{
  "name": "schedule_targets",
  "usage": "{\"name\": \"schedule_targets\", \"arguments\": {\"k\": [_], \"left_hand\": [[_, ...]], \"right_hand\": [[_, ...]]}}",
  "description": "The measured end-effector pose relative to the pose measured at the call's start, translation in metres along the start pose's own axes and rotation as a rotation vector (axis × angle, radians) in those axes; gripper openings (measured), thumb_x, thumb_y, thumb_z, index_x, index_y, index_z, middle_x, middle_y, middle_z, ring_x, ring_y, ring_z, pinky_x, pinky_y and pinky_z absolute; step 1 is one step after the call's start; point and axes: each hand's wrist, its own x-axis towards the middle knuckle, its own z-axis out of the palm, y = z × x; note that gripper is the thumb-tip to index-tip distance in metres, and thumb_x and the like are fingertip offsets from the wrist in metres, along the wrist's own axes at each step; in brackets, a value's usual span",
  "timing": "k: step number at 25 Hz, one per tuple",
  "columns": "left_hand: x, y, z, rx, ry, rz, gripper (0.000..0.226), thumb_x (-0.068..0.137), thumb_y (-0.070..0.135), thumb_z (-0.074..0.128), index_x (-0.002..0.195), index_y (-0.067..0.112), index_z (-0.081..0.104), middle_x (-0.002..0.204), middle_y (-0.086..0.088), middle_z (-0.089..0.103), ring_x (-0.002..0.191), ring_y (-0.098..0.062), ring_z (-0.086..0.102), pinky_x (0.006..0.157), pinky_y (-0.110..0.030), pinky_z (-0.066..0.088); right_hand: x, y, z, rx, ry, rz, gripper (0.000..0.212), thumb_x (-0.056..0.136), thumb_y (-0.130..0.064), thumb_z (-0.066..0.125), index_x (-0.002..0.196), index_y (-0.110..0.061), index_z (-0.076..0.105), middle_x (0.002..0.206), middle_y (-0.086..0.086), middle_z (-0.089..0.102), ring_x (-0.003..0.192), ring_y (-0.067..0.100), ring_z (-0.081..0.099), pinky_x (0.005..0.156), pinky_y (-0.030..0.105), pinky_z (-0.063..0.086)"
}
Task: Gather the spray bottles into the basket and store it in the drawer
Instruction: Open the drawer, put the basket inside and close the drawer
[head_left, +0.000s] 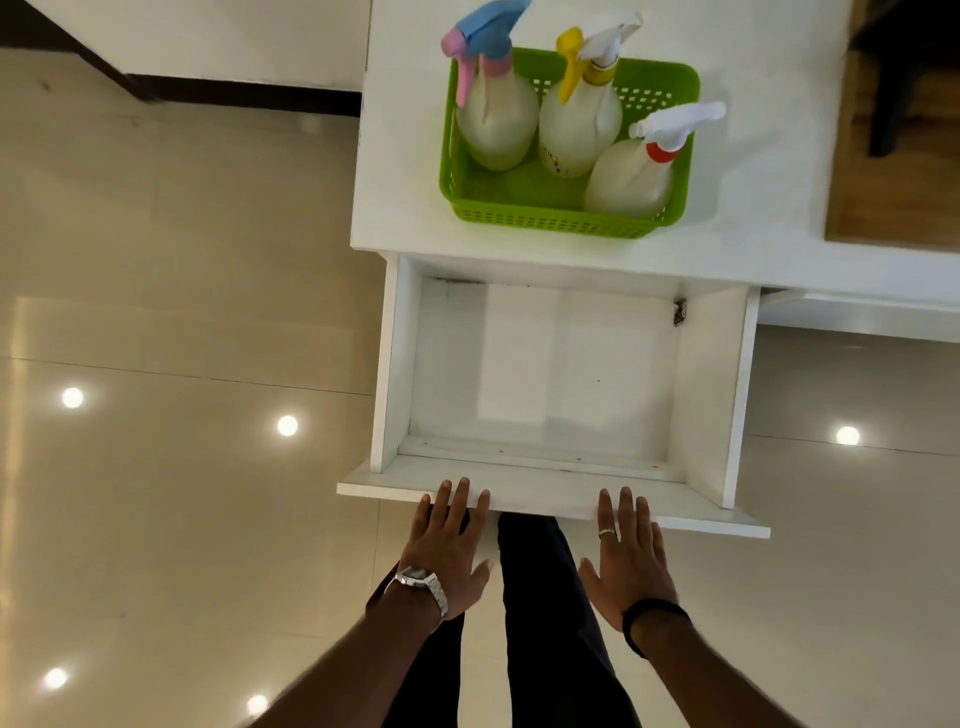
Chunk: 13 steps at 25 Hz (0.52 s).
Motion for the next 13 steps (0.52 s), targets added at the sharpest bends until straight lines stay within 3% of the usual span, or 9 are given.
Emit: {"name": "schedule_targets", "arguments": {"k": [6, 9, 11, 13], "left_hand": [[-0.008, -0.002, 0.013, 0.006, 0.019, -0.005, 0.084, 0.092, 0.055, 0.033, 0.152, 0.031, -0.022, 0.163, -0.005, -0.027, 0.151, -0.032, -0.022, 0.119, -0.048, -0.015], [-0.007, -0.004, 0.013, 0.017, 0.026, 0.014, 0.081, 0.093, 0.055, 0.03, 0.154, 0.029, -0.016, 0.164, -0.005, -0.022, 0.152, -0.032, -0.018, 0.121, -0.046, -0.015], [-0.001, -0.008, 0.006, 0.017, 0.099, 0.045, 0.077, 0.093, 0.054, 0.031, 0.157, 0.027, -0.001, 0.167, -0.006, -0.005, 0.155, -0.031, -0.001, 0.12, -0.042, -0.019], [0.012, -0.017, -0.014, 0.05, 0.196, 0.093, 0.071, 0.088, 0.054, 0.038, 0.152, 0.023, 0.034, 0.16, -0.007, 0.033, 0.145, -0.028, 0.037, 0.12, -0.039, -0.008]], "right_hand": [[-0.009, -0.008, 0.01, 0.017, -0.013, 0.049, 0.09, 0.098, -0.05, 0.039, 0.154, -0.016, -0.022, 0.165, 0.015, -0.021, 0.154, 0.034, -0.015, 0.127, 0.046, 0.005], [-0.008, -0.011, 0.006, 0.025, -0.02, 0.078, 0.083, 0.099, -0.057, 0.028, 0.156, -0.016, -0.018, 0.166, 0.013, -0.018, 0.154, 0.031, -0.014, 0.126, 0.044, -0.001], [-0.005, -0.014, 0.001, 0.059, -0.005, 0.086, 0.08, 0.099, -0.06, 0.019, 0.158, -0.017, -0.013, 0.167, 0.01, -0.014, 0.155, 0.027, -0.013, 0.126, 0.043, -0.004], [0.008, -0.015, -0.014, 0.073, 0.022, 0.089, 0.079, 0.099, -0.061, 0.015, 0.158, -0.016, -0.012, 0.168, 0.008, -0.013, 0.155, 0.024, -0.014, 0.126, 0.042, -0.006]]}}
